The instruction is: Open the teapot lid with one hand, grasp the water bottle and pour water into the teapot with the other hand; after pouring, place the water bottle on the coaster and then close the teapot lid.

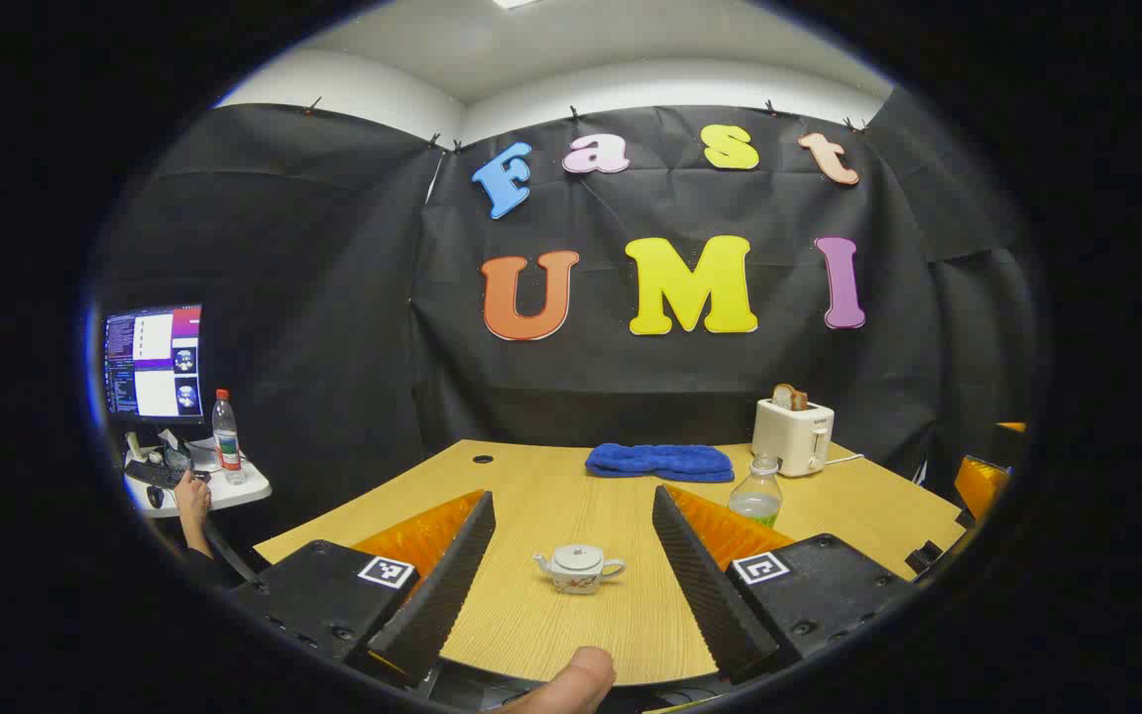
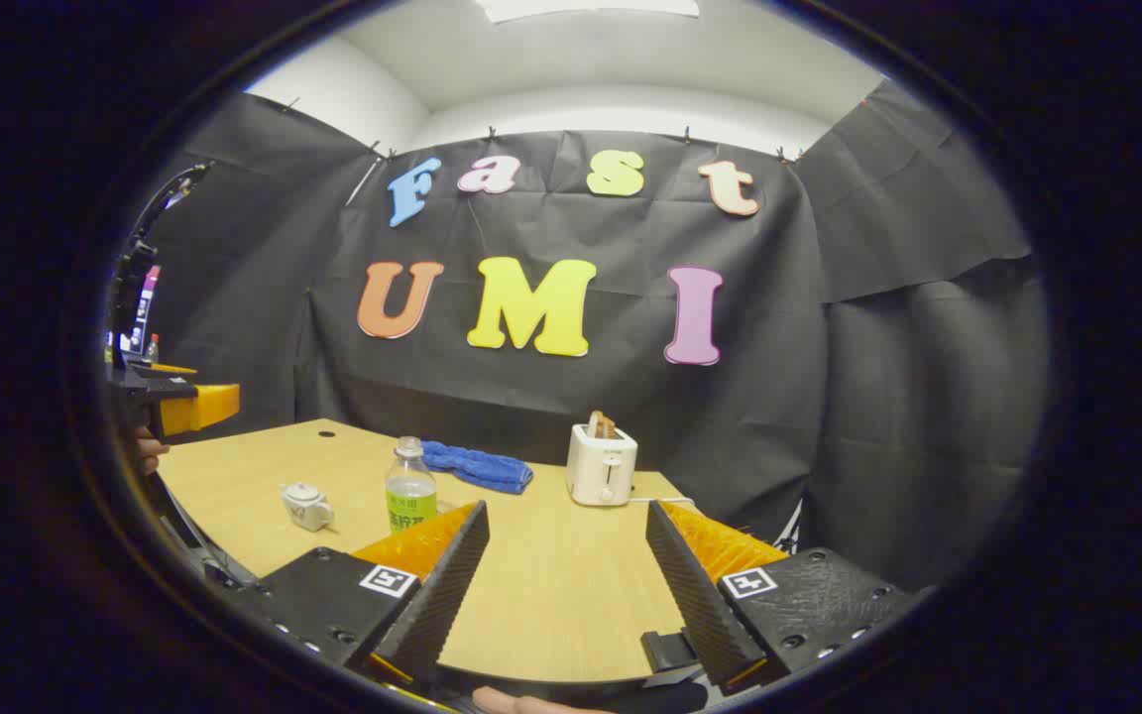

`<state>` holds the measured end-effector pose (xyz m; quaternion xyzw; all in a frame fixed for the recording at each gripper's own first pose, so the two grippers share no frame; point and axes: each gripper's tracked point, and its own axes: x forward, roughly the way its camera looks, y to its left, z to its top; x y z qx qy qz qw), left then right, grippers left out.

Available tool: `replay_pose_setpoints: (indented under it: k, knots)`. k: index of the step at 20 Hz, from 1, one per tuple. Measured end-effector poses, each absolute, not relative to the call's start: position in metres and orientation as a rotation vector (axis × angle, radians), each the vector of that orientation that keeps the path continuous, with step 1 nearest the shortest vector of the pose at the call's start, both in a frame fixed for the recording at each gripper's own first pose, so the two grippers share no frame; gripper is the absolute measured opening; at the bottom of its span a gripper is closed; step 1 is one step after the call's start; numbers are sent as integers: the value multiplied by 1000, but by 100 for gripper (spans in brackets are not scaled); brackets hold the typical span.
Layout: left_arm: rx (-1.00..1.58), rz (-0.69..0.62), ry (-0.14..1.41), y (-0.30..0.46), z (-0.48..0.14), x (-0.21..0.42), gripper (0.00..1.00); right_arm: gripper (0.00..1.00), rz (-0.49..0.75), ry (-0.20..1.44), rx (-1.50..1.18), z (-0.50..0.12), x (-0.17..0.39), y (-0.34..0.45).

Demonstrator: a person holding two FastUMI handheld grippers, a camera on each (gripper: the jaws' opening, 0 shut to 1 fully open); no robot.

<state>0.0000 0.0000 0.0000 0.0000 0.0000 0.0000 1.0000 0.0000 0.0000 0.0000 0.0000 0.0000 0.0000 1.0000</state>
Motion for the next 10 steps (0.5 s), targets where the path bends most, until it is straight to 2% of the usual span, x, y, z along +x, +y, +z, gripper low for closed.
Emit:
replay_pose_setpoints:
  k: [2, 4, 9, 10]
  knots:
    - [2, -11, 1, -2, -1, 0, 100, 95, 1, 0, -2, 0, -1, 0]
    - [7, -14, 6, -2, -2, 0, 100, 98, 0, 2, -4, -1, 0, 0]
    - [13, -20, 4, -5, -3, 0, 100, 93, -2, 4, -1, -2, 2, 0]
    - [14, -24, 0, -5, -2, 0, 100, 95, -1, 6, -1, -3, 1, 0]
